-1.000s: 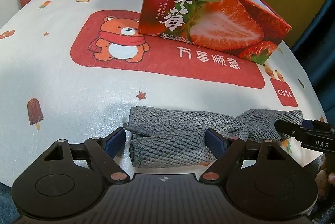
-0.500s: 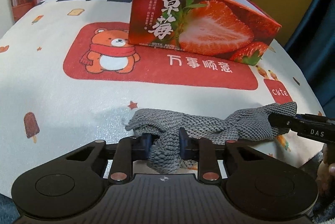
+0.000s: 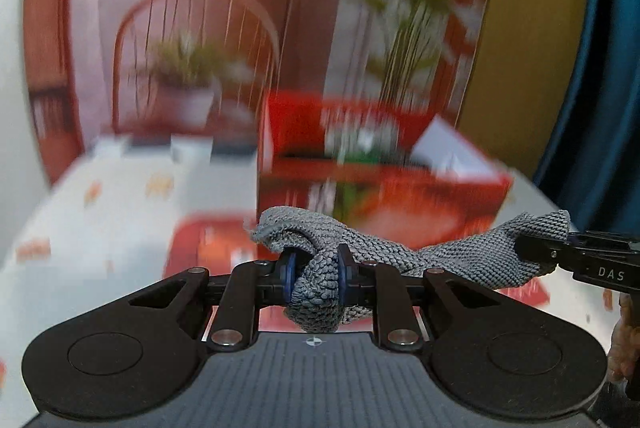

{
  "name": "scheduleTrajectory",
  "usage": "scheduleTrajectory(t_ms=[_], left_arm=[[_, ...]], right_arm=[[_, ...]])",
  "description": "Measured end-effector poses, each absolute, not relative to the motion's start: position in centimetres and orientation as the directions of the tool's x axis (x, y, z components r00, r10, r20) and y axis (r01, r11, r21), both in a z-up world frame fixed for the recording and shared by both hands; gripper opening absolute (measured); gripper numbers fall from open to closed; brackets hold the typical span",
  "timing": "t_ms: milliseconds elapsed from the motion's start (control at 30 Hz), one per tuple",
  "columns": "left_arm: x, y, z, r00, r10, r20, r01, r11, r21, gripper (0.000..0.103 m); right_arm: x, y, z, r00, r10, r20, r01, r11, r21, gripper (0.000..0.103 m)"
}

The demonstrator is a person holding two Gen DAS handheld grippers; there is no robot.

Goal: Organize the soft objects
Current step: 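Carry the grey cloth into the red box and open both tools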

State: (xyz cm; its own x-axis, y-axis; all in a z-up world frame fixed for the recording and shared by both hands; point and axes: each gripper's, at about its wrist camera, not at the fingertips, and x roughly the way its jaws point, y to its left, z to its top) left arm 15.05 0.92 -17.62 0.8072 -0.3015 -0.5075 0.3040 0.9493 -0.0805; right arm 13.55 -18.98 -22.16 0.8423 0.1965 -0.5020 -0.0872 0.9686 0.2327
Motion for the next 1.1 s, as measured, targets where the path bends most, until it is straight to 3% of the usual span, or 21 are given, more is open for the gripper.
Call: scheduleTrajectory(t_ms=[267, 600, 867, 1100], left_arm=[[19.7, -2.2, -12.2, 0.872, -0.307, -0.381, 0.326, 0.945, -0.016, 0.021], [27.7, -6.8, -11.7, 0.897, -0.262, -0.357, 0.306, 0.949, 0.072, 0.021], [33.0, -9.0, -16.1, 0.853, -0.234, -0.467, 0.322, 0.940, 0.117, 0.021], [36.0, -9.6, -19.5, 0.756, -0.253, -0.603, 0.385, 0.918, 0.098, 0.021]], right_arm=[[17.8, -20.3, -16.3, 0.925, 0.136, -0.356, -0.085, 0.984, 0.155, 0.018], [24.9, -21.3, -14.9, 0.966, 0.024, -0.257, -0.013, 0.999, 0.047, 0.018], [30.3, -21.2, -18.7, 0.946, -0.004, -0.324, -0.014, 0.998, -0.054, 0.018], [32.9, -20.7, -22.4, 0.888, 0.017, -0.459, -0.054, 0.996, -0.069, 0.018]])
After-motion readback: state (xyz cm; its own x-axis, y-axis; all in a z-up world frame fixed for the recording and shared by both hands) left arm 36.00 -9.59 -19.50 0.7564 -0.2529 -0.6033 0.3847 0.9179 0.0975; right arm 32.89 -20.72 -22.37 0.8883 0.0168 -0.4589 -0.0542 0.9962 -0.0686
